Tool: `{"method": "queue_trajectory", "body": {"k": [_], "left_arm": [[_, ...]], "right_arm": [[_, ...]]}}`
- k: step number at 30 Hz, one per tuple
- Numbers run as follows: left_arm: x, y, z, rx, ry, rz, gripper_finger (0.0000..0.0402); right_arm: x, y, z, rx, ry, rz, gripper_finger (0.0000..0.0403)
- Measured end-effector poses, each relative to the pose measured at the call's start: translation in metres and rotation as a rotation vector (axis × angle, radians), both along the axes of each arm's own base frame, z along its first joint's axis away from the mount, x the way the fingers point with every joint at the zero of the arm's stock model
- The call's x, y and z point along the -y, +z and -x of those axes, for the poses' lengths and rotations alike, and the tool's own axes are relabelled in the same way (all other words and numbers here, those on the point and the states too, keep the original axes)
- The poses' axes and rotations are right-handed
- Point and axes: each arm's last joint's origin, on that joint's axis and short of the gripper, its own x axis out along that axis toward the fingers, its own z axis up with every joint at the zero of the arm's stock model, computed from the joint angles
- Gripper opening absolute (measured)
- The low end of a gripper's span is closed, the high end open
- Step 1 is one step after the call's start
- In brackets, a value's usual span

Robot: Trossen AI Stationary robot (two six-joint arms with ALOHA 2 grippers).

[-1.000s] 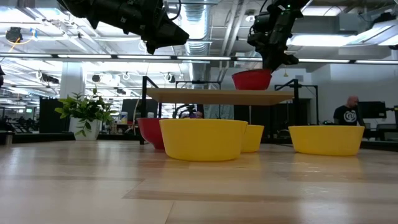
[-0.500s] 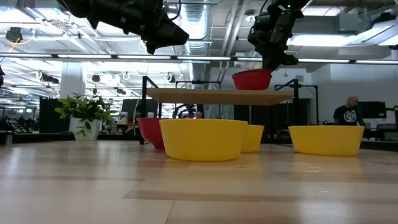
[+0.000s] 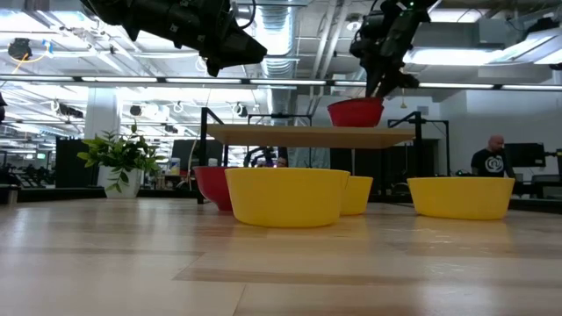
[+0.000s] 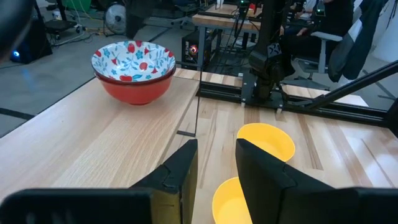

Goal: Pick & Place Mini bowls
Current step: Stack the right white patterned bowl on top of the white patterned bowl on the shelf

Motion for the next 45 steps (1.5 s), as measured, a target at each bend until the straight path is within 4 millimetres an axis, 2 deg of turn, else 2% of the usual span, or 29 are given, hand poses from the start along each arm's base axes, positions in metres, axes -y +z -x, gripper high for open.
{"method": "queue_trajectory", "body": {"k": [7, 13, 17, 22, 31, 36, 45], "left_arm": [[0.0, 0.0, 0.0, 0.0, 0.0, 0.0, 0.0108], [0.004, 0.0, -0.001, 0.0, -0.014, 0.0, 0.0108], [0.007, 0.0, -0.001, 0.0, -0.025, 0.0, 0.0108], [0.007, 0.0, -0.001, -0.002, -0.025, 0.0, 0.0108], [0.007, 0.0, -0.001, -0.002, -0.025, 0.0, 0.0108], [0.007, 0.0, -0.001, -0.002, -0.025, 0.0, 0.0108], [0.007, 0.0, -0.001, -0.002, -0.025, 0.0, 0.0108]], "right_arm": [[0.001, 0.018, 0.007, -0.011, -0.076, 0.195, 0.0097], [0.003, 0.028, 0.011, -0.242, -0.205, 0.493, 0.0083], [0.0, 0.029, 0.005, -0.381, -0.201, 0.619, 0.008], [-0.004, 0.024, -0.007, -0.411, -0.115, 0.682, 0.0079], [-0.013, 0.014, -0.015, -0.604, -0.008, 0.764, 0.0079], [-0.019, -0.002, -0.017, -0.735, 0.055, 0.769, 0.0079], [-0.022, -0.016, -0.019, -0.769, 0.085, 0.751, 0.0079]]}}
